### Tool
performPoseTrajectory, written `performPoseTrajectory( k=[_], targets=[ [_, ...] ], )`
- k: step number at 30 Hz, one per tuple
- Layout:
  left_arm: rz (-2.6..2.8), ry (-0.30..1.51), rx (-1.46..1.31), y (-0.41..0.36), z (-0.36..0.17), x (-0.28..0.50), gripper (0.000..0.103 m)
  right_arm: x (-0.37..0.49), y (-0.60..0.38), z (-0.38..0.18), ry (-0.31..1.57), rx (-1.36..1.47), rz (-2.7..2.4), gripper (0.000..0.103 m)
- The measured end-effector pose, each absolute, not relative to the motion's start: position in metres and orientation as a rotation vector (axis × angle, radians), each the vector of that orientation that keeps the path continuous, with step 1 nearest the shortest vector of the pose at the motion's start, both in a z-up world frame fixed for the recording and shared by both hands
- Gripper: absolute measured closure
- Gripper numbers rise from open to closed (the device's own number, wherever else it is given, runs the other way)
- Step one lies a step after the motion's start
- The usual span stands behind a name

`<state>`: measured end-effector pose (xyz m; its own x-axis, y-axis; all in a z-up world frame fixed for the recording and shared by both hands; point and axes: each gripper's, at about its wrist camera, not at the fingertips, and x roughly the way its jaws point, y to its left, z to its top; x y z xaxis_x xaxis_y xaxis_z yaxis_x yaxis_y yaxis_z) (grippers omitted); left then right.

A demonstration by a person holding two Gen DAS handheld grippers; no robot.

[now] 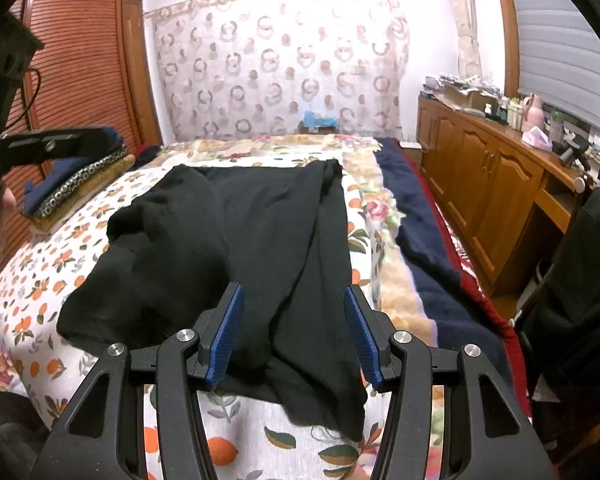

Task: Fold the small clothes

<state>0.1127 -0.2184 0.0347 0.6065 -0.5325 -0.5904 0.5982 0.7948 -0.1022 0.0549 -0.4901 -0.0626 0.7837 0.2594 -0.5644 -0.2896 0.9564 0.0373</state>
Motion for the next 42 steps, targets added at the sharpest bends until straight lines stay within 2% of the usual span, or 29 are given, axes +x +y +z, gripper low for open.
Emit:
performPoseTrajectory(
  k=[11,27,42],
  targets=[
    [-0.501,0.675,0.069,-0.137,0.013,0.115,0.043,0.074,-0.454,-0.037,0.568,-0.098,0.353,0.05],
    [-0.357,0.717,0.029,-0.042,-0.023,0.131,0.043,0.139,-0.308,-0.033,0.642,-0.239,0.624,0.05],
    [-0.339,0.738,-0.045,0.0,-0.043,0.135,0.043,0.169,-0.218,-0.092,0.836,-0.393,0.767,0.05]
  ],
)
